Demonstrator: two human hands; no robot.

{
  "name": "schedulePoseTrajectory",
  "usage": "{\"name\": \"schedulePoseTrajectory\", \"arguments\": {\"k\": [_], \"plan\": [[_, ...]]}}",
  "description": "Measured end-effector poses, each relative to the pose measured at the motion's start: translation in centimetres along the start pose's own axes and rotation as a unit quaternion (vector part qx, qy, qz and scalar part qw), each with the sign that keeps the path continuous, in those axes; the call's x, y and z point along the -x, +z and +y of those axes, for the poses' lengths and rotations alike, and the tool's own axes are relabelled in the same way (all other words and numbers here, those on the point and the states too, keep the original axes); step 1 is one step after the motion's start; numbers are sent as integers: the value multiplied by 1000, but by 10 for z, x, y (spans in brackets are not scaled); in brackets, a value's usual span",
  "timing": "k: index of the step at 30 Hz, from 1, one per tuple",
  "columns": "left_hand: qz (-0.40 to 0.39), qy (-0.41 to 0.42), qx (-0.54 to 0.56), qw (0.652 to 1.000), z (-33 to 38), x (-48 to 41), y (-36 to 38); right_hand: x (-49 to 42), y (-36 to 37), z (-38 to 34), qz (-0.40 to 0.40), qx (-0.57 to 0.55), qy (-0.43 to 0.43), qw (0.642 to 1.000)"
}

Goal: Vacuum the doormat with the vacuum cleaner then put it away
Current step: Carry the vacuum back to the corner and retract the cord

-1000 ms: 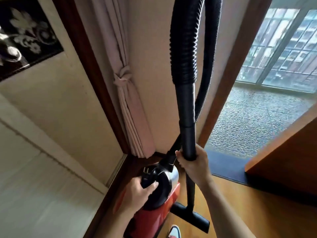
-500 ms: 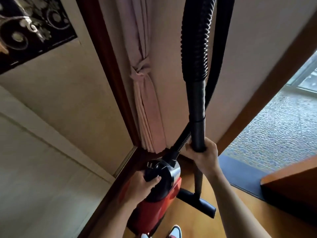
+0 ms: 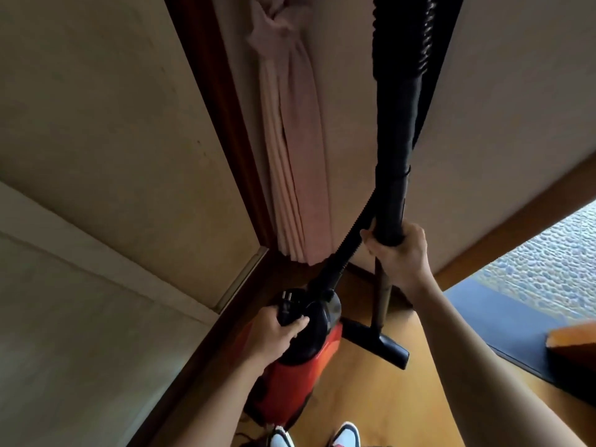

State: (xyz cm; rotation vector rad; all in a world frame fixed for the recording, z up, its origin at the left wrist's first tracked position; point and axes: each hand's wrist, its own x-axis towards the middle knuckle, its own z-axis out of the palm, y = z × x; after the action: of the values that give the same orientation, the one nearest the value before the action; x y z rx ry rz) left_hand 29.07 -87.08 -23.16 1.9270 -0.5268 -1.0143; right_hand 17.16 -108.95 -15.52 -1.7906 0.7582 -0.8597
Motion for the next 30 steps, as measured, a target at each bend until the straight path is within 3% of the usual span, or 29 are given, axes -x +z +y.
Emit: {"name": "schedulePoseTrajectory", "arguments": {"k": [13, 23, 30], "plan": [[36, -20, 21, 999, -218, -164, 56, -20, 94, 210, 8, -37, -55, 998], [25, -8, 68, 997, -293, -238, 88, -50, 119, 259, 33, -121, -128, 984], [38, -2, 65, 997, -323, -274, 113, -71, 114, 283, 60, -137, -135, 980]]}}
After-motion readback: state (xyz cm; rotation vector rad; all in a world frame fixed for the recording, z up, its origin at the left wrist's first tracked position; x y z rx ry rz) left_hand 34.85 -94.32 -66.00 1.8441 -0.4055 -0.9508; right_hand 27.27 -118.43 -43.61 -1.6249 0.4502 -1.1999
